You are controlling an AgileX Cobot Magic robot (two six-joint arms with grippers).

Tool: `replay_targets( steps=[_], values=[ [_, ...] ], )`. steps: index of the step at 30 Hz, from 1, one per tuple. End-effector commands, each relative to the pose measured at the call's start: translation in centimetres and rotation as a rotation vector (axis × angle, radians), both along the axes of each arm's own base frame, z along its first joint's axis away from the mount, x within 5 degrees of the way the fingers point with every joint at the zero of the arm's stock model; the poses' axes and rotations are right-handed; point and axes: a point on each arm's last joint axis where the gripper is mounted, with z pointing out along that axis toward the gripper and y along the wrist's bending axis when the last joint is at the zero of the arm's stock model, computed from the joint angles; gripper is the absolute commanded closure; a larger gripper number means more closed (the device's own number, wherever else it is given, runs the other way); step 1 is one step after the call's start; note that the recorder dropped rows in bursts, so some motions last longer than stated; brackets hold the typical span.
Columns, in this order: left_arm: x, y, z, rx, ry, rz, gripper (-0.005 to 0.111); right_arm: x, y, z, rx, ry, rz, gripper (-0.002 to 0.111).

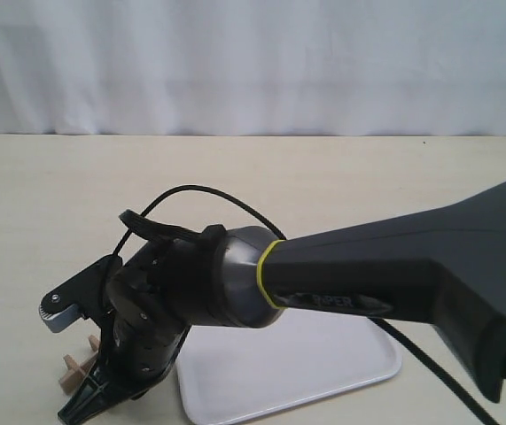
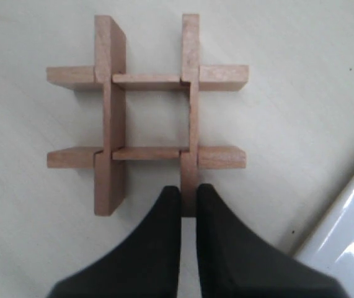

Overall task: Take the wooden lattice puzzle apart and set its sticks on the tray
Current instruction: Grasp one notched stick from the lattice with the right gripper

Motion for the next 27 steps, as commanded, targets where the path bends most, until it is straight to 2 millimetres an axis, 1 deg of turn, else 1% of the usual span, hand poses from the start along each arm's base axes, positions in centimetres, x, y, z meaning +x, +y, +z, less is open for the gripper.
replay_targets(
  steps=[1,7,15,27],
  values=[
    [0.0,0.0,0.0,-0.002,-0.01,-0.002,0.107,0.2,0.1,0.3,0.003,-0.011,0.001,0.104],
    [0.0,0.0,0.0,-0.002,-0.01,-0.002,0.107,0.8,-0.4,0.3,0.001,-0.014,-0.013,0.104],
    [0.0,0.0,0.1,-0.004,-0.014,-0.002,0.107,2.4,-1.3,0.4,0.022,-0.031,-0.053,0.104],
    [0.0,0.0,0.1,-0.004,-0.014,-0.002,0.107,2.5,-1.4,0.6,0.021,-0.031,-0.056,0.104]
  ],
)
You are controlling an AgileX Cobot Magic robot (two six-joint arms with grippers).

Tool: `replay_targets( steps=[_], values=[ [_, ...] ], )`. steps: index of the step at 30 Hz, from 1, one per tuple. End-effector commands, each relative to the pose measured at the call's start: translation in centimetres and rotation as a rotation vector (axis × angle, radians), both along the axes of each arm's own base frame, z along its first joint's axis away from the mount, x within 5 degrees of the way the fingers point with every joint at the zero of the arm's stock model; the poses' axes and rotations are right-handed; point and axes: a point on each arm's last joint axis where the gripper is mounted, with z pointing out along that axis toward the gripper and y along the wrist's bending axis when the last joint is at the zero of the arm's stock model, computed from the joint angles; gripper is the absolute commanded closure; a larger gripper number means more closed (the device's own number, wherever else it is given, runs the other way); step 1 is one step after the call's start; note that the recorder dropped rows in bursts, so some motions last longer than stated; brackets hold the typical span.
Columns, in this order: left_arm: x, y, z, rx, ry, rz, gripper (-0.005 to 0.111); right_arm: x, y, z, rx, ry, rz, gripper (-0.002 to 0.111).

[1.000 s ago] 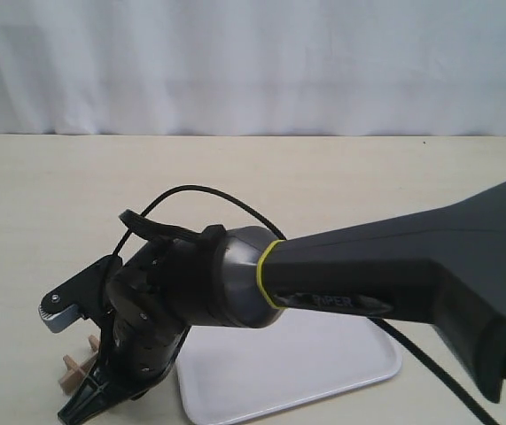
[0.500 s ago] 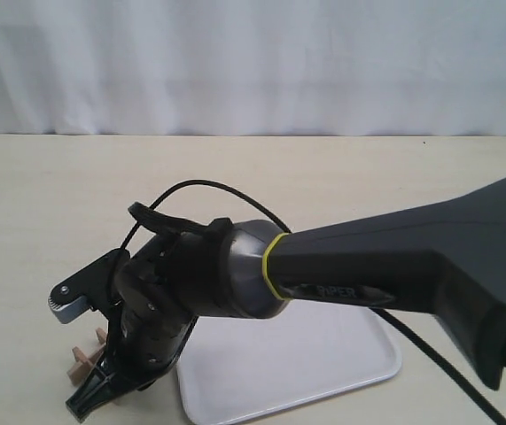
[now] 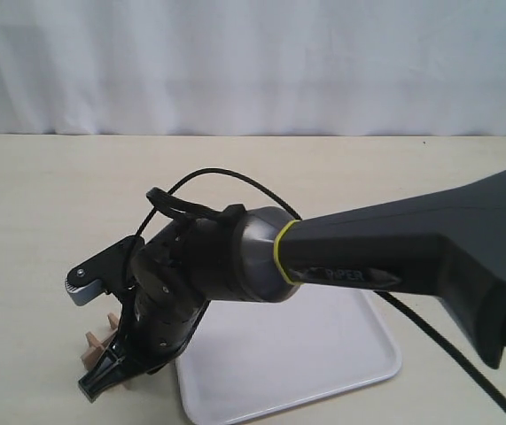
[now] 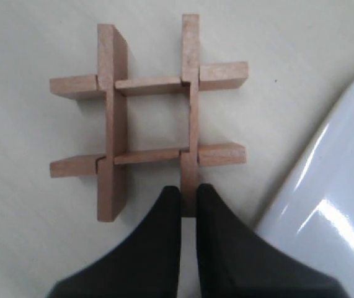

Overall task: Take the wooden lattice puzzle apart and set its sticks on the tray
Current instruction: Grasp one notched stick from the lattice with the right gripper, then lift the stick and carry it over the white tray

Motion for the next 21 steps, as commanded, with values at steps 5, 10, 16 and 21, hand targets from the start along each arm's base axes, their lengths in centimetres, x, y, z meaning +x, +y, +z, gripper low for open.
replay_targets(
  steps=[5,10,16,21],
  values=[
    [0.0,0.0,0.1,-0.004,-0.014,-0.002,0.107,0.3,-0.1,1.4,0.025,-0.028,-0.003,0.104],
    [0.0,0.0,0.1,-0.002,-0.012,-0.002,0.107,0.3,-0.2,2.0,0.03,-0.032,-0.004,0.104],
    [0.0,0.0,0.1,-0.002,-0.012,-0.002,0.107,0.1,-0.4,1.9,0.007,-0.015,-0.005,0.104],
    [0.0,0.0,0.1,-0.002,-0.012,-0.002,0.107,0.0,-0.5,2.3,0.004,-0.013,-0.005,0.104]
  ],
)
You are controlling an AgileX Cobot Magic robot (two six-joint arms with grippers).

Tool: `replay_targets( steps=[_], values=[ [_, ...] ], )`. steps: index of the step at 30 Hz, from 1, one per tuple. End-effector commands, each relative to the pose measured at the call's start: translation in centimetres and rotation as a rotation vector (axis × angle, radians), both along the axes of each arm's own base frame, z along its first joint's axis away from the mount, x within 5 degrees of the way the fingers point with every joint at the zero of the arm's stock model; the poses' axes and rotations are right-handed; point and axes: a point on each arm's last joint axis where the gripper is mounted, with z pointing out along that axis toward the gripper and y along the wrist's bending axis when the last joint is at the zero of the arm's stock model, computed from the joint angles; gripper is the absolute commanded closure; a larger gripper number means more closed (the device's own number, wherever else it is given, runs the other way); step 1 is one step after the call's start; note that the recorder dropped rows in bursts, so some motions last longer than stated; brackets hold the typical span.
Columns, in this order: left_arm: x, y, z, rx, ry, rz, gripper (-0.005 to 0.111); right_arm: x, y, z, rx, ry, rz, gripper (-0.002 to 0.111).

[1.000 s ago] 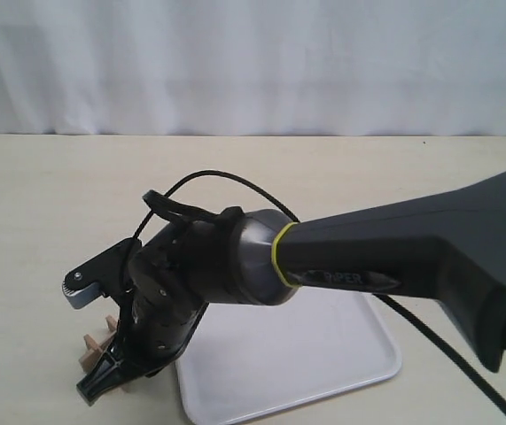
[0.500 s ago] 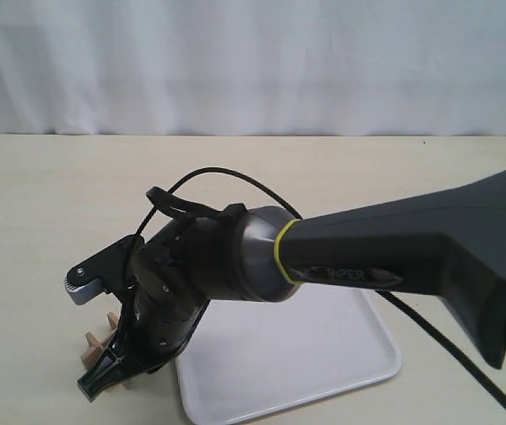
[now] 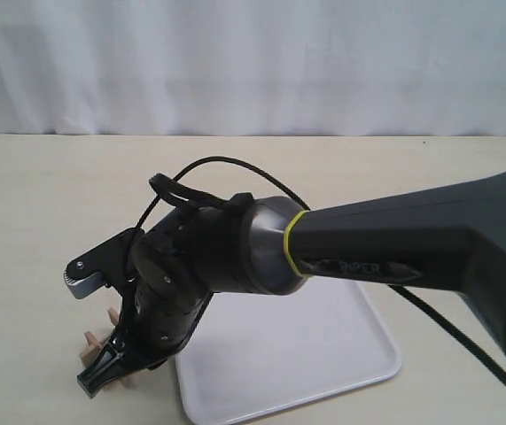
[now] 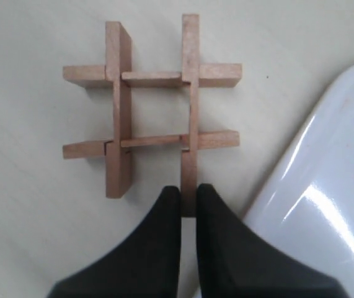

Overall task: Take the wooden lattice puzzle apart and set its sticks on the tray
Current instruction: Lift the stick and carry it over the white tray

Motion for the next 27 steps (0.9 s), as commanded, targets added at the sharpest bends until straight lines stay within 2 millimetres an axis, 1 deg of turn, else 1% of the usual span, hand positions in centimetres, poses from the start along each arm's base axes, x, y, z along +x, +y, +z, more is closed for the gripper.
replay_targets(
  steps=[1,9,12,14,18,27],
  values=[
    [0.0,0.0,0.1,-0.002,-0.014,-0.002,0.107,0.2,-0.2,1.4,0.016,-0.022,-0.004,0.104],
    [0.0,0.0,0.1,-0.002,-0.014,-0.002,0.107,0.0,-0.8,5.0,0.051,-0.085,0.011,0.104],
    [0.0,0.0,0.1,-0.002,-0.014,-0.002,0.107,0.2,-1.7,5.8,0.012,-0.084,0.007,0.104],
    [0.0,0.0,0.1,-0.002,-0.014,-0.002,0.107,0.6,-2.6,6.1,-0.016,-0.065,-0.017,0.104],
    [0.0,0.0,0.1,-0.002,-0.014,-0.002,0.107,1.5,-4.4,5.9,-0.054,-0.039,-0.057,0.104],
    [0.0,0.0,0.1,-0.002,-0.014,-0.002,0.107,2.7,-8.1,3.1,-0.121,0.0,-0.122,0.104]
  ],
)
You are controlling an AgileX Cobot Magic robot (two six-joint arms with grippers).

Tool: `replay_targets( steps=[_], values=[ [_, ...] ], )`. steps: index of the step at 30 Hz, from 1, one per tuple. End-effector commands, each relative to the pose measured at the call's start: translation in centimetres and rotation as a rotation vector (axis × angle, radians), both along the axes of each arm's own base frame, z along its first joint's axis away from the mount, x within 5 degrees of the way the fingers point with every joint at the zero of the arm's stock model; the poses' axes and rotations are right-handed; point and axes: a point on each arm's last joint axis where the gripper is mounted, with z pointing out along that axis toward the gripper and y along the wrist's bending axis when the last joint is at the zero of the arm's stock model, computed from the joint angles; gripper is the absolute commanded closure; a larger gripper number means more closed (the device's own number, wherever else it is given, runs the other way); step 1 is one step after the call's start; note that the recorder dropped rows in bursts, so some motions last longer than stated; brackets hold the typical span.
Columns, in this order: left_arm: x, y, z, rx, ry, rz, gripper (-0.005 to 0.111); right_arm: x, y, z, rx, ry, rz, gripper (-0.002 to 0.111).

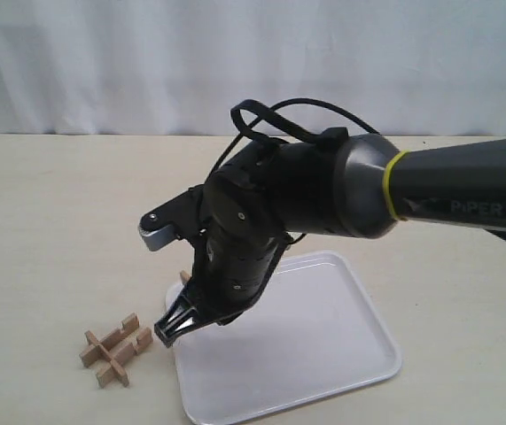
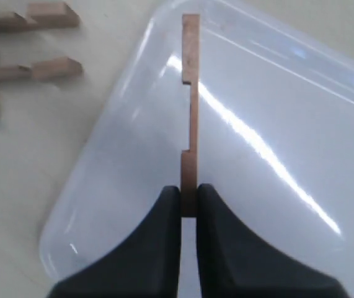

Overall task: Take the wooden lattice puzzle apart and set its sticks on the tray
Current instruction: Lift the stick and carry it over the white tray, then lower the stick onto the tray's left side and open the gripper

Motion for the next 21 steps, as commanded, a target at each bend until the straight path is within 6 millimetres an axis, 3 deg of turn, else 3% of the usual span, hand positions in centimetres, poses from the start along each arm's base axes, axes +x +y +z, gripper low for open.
replay_targets(
  steps=[1,14,21],
  values=[
    [0.0,0.0,0.1,-0.002,-0.014,-0.002,0.107,0.8,-1.9,-0.8,-0.013,-0.004,-0.03,0.104],
    [0.0,0.0,0.1,-0.002,-0.014,-0.002,0.107,1.0,-2.2,-2.8,0.075,-0.02,-0.073,0.104],
    [0.0,0.0,0.1,-0.002,-0.014,-0.002,0.107,0.9,-2.0,-2.9,0.097,-0.011,-0.091,0.104]
  ],
)
